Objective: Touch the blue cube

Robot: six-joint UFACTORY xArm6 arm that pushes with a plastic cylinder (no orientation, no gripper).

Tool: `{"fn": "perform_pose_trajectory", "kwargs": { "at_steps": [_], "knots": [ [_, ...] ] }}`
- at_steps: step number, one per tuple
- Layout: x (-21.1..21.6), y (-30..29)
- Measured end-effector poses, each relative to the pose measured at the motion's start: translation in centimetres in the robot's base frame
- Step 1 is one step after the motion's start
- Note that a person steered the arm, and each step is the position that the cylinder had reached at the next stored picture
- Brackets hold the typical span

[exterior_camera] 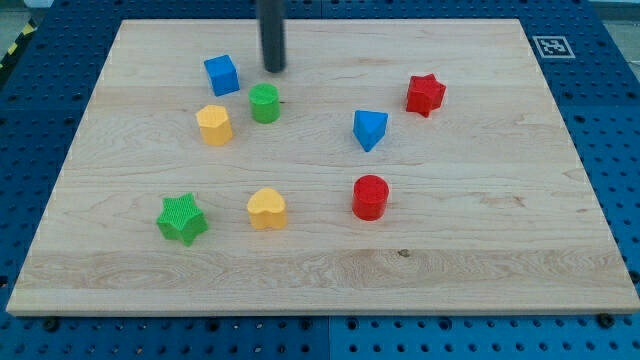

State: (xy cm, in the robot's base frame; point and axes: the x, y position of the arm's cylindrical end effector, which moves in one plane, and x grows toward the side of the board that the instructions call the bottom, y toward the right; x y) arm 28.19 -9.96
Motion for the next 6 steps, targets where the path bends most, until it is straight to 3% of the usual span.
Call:
{"fn": "perform_pose_trajectory", "kwargs": {
  "at_steps": [2,4,6],
  "knots": [
    [2.0,-15.4],
    [5.7,-12.0],
    [6.6,-8.6]
  ]
}}
